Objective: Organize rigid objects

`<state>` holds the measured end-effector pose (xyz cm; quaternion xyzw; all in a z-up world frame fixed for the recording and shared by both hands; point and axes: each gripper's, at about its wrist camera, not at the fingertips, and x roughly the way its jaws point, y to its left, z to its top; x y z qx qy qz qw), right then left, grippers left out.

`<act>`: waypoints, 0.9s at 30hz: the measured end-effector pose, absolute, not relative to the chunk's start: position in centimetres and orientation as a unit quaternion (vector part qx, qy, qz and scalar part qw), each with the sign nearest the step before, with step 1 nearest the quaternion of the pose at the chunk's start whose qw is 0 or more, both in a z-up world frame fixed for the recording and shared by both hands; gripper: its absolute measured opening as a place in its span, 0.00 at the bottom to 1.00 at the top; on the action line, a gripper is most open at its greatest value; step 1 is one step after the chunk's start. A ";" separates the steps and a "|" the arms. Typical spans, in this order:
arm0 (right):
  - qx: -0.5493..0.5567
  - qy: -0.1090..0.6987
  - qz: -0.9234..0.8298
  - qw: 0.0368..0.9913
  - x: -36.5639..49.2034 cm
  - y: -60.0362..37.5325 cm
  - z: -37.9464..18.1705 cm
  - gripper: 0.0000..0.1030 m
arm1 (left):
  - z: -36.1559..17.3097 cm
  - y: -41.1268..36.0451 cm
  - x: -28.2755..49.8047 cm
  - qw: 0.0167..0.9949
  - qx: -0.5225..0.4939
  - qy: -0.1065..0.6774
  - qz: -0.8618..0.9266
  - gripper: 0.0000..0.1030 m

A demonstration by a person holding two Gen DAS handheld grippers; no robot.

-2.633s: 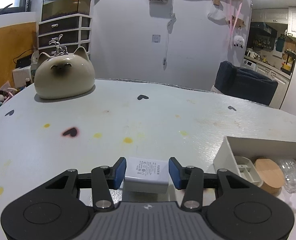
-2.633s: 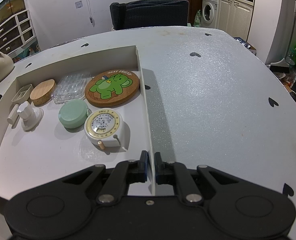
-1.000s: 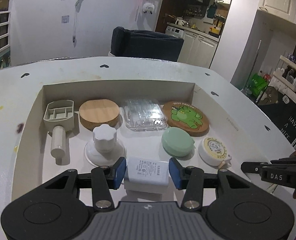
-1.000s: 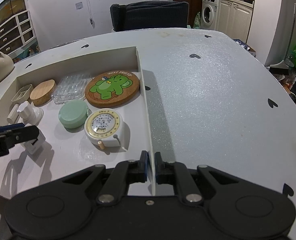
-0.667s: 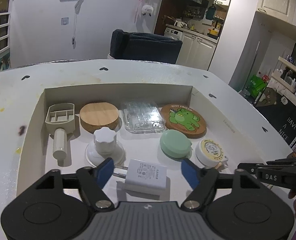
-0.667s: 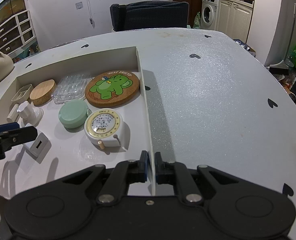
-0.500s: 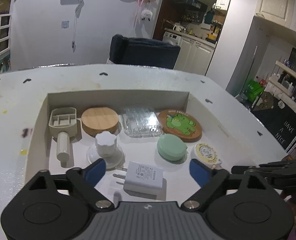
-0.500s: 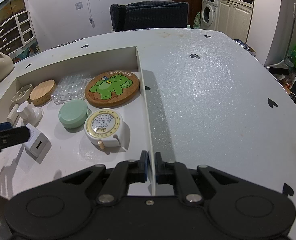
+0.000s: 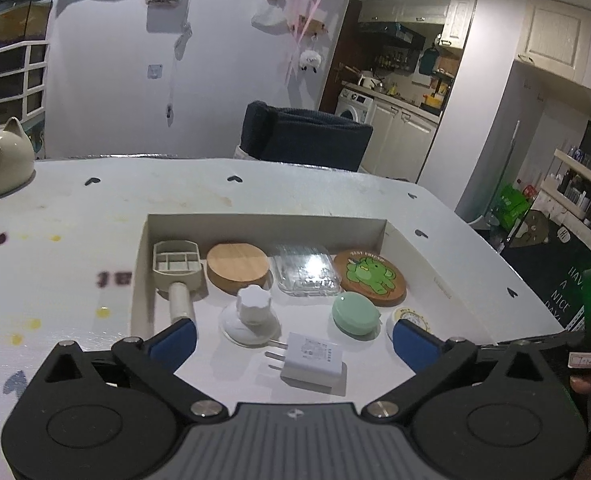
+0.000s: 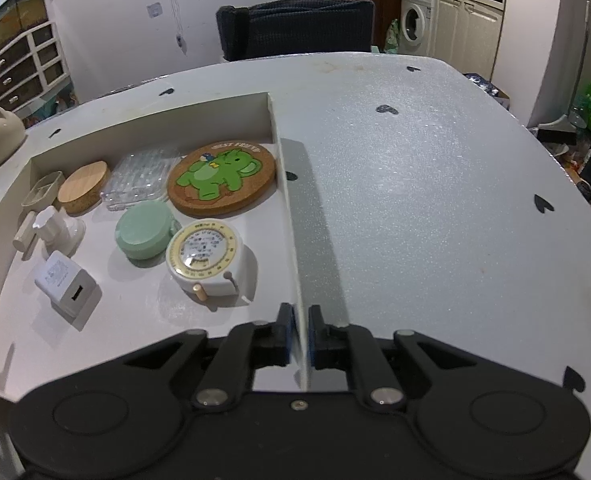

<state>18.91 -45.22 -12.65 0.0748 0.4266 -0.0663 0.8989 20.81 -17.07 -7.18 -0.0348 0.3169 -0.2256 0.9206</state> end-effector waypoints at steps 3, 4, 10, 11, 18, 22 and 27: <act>0.065 0.404 -0.057 0.911 18.4 -44.4 -11.1 0.25 | -6.6 -16.5 20.2 0.925 -0.028 0.308 -0.222 1.00; 0.060 0.397 -0.057 0.914 18.3 -44.1 -10.6 0.28 | -6.3 -16.3 20.0 0.927 -0.025 0.303 -0.220 1.00; 0.047 0.349 -0.052 0.934 16.4 -42.2 -7.4 0.39 | -5.0 -15.0 18.3 0.941 -0.013 0.276 -0.195 1.00; 0.047 0.343 -0.053 0.936 16.1 -41.9 -7.0 0.42 | -4.8 -14.8 18.0 0.943 -0.012 0.273 -0.189 1.00; 0.045 0.303 -0.052 0.950 12.8 -39.9 -4.4 0.49 | -3.9 -13.1 15.7 0.950 -0.020 0.261 -0.169 1.00; 0.037 0.289 -0.061 0.955 10.8 -38.8 -3.6 0.50 | -3.6 -12.5 14.1 0.953 -0.014 0.253 -0.166 1.00; 0.031 0.276 -0.055 0.959 8.2 -37.8 -2.9 0.55 | -3.5 -11.6 12.1 0.953 -0.019 0.251 -0.168 1.00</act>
